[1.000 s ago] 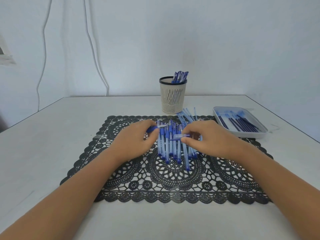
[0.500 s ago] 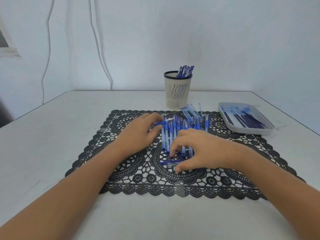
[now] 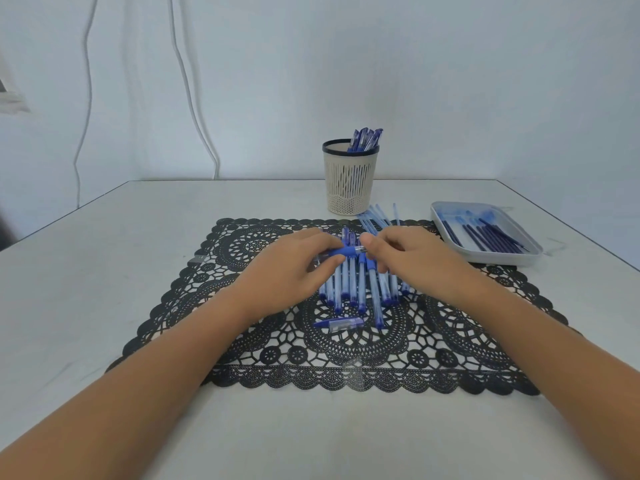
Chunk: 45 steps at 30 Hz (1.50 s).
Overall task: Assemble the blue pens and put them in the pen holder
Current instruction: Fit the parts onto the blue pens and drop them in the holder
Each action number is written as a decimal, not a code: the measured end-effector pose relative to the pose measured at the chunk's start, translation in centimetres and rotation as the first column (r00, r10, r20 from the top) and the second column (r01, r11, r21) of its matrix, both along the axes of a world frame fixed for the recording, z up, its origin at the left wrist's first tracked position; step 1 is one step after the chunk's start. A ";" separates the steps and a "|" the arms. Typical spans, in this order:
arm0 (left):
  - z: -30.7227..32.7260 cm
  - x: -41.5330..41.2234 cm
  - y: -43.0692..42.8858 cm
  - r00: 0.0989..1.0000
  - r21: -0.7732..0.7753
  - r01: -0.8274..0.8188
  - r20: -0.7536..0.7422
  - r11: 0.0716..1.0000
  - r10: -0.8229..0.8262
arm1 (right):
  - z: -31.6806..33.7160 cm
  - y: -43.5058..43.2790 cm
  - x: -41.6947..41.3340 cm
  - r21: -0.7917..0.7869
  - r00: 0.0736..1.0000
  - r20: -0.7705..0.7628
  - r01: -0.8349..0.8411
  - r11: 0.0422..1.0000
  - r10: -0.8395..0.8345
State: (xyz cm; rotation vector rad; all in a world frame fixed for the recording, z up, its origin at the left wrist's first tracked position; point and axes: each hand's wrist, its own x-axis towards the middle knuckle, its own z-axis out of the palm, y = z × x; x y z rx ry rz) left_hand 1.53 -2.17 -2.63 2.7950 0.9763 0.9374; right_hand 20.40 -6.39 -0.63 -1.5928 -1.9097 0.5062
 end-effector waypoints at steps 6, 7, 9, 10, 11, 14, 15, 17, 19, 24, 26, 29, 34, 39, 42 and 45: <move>0.2 0.2 -0.3 0.999 -0.001 0.047 -0.027 0.999 -0.047 | 0.0 0.0 0.3 0.007 0.988 -0.123 -0.094 0.996 0.094; 0.3 0.2 -0.3 0.998 -0.017 0.058 -0.019 0.998 -0.058 | -0.1 -0.1 0.3 0.030 0.988 -0.119 -0.100 0.995 0.103; 0.6 0.2 -0.3 0.997 -0.047 0.072 0.002 0.996 -0.072 | -0.1 -0.1 0.2 0.081 0.987 -0.110 -0.108 0.991 0.116; 0.6 0.2 -0.3 0.997 -0.068 0.077 0.019 0.995 -0.076 | -0.1 -0.1 0.3 0.106 0.987 -0.103 -0.113 0.988 0.124; 0.7 0.2 -0.4 0.996 -0.094 0.082 0.037 0.992 -0.079 | -0.1 -0.1 0.3 0.128 0.987 -0.096 -0.118 0.985 0.130; 0.9 0.2 -0.5 0.994 -0.194 0.097 0.072 0.976 -0.085 | -0.2 -0.1 0.4 0.184 0.986 -0.066 -0.139 0.973 0.154; 1.0 0.2 -0.5 0.993 -0.231 0.100 0.078 0.968 -0.084 | -0.2 -0.1 0.4 0.204 0.985 -0.057 -0.147 0.968 0.162; 1.1 0.1 -0.5 0.992 -0.308 0.105 0.101 0.946 -0.077 | -0.3 -0.1 0.4 0.241 0.983 -0.045 -0.162 0.957 0.178; 1.1 0.1 -0.4 0.990 -0.340 0.106 0.122 0.934 -0.068 | -0.3 0.0 0.4 0.263 0.981 -0.051 -0.169 0.950 0.188; 0.6 0.0 -0.3 0.996 -0.212 0.054 0.076 0.976 -0.039 | -0.4 0.4 0.6 0.152 0.988 -0.121 -0.079 0.985 0.097; 0.5 -0.2 -0.2 0.998 -0.168 0.041 0.050 0.985 -0.033 | -0.3 0.4 0.7 0.077 0.990 -0.107 -0.082 0.994 0.090; 0.5 -0.2 -0.2 0.999 -0.137 0.025 0.037 0.990 -0.020 | -0.2 0.5 0.9 0.059 0.981 -0.124 -0.139 0.988 0.146; 0.4 -0.1 -0.1 1.000 -0.107 0.021 0.018 0.994 -0.019 | -0.3 0.6 0.8 0.047 0.977 -0.138 -0.155 0.987 0.160; 0.3 -0.1 0.1 1.000 -0.115 0.016 0.009 0.993 -0.015 | -0.4 0.7 0.8 0.030 0.963 -0.184 -0.197 0.980 0.199; 0.3 -0.1 0.1 1.000 -0.120 0.020 0.023 0.993 -0.017 | -0.4 0.6 0.5 0.046 0.967 -0.203 -0.151 0.988 0.157; 0.3 -0.1 0.0 1.000 -0.115 0.021 0.005 0.993 -0.021 | -0.4 0.6 0.5 0.052 0.974 -0.184 -0.124 0.991 0.131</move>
